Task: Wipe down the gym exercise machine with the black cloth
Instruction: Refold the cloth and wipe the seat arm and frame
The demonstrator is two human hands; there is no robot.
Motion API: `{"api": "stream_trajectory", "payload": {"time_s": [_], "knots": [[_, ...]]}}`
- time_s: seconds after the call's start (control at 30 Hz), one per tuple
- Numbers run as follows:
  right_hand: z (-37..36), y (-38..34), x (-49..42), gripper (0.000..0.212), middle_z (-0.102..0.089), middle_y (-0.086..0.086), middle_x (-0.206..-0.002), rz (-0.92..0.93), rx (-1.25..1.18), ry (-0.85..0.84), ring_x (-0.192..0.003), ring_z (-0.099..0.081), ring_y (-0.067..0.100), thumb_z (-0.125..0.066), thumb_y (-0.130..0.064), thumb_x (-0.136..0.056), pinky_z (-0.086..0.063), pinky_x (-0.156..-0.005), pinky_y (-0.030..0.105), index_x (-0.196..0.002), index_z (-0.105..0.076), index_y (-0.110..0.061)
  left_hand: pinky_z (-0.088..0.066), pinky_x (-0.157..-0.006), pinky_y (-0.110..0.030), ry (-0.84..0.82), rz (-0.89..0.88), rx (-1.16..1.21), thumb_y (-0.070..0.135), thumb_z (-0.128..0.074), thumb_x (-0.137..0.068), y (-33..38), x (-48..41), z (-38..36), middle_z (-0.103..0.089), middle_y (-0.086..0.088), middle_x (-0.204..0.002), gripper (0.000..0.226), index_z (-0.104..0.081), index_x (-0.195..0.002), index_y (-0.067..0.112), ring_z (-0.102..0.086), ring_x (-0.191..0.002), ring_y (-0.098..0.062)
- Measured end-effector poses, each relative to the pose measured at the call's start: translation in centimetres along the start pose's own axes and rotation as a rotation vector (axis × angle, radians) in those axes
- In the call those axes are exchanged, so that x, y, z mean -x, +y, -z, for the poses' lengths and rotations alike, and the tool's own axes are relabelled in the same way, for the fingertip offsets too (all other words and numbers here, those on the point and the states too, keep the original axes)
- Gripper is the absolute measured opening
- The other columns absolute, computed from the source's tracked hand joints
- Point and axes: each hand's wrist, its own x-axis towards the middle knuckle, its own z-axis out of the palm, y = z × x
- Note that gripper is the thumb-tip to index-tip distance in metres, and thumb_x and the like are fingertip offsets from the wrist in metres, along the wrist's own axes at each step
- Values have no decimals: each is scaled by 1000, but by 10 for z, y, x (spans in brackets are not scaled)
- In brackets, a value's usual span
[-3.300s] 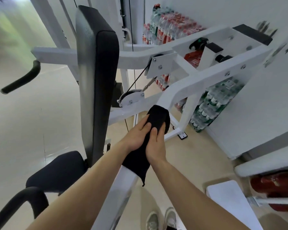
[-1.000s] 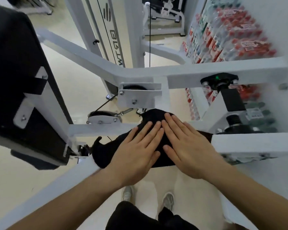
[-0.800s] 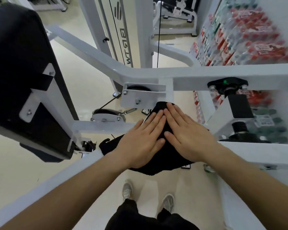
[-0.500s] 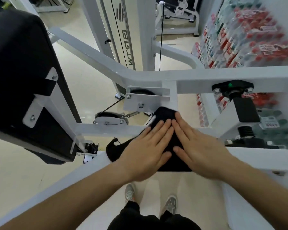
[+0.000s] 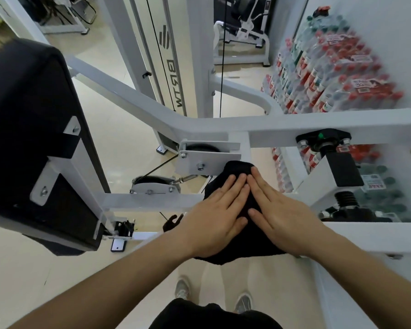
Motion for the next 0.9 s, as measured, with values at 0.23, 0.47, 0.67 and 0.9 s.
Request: {"api": "stream_trajectory", "payload": {"time_s": [0.23,0.47,0.67,0.9], "knots": [[1,1,13,69,6,-8,-168,-153,27,43,-152,-9,4,-16,-56,-102,-27,-117,27,-160,7,-26,-8,-125,-38,98,-111,-180,44,-19,-106,0,-18,4,-6,-8,-167,63,-17,-159,10,-4,-155,-20],[3,6,4,57,-29,-4,-163,-193,-129,290,-147,-30,11,-41,-31,-103,-24,-116,24,-157,-28,-19,-21,-121,-37,231,-14,-199,35,-27,-102,-3,-58,12,-37,-11,-158,57,-44,-149,8,-35,-147,-23],[-9,-9,-4,64,21,-6,-165,-8,-82,56,-152,13,6,-23,-40,-107,5,-122,22,-160,8,-21,-50,-99,-29,559,95,50,24,-49,-97,-6,-7,17,-68,2,-128,32,-72,-118,15,-63,-116,-15],[-6,-16,-41,72,13,7,-167,-106,19,102,-155,10,19,-24,-43,-102,-2,-126,34,-159,3,-10,-50,-97,-29,540,112,61,24,-50,-94,-15,5,25,-66,3,-132,34,-72,-118,15,-61,-117,-14]]}}
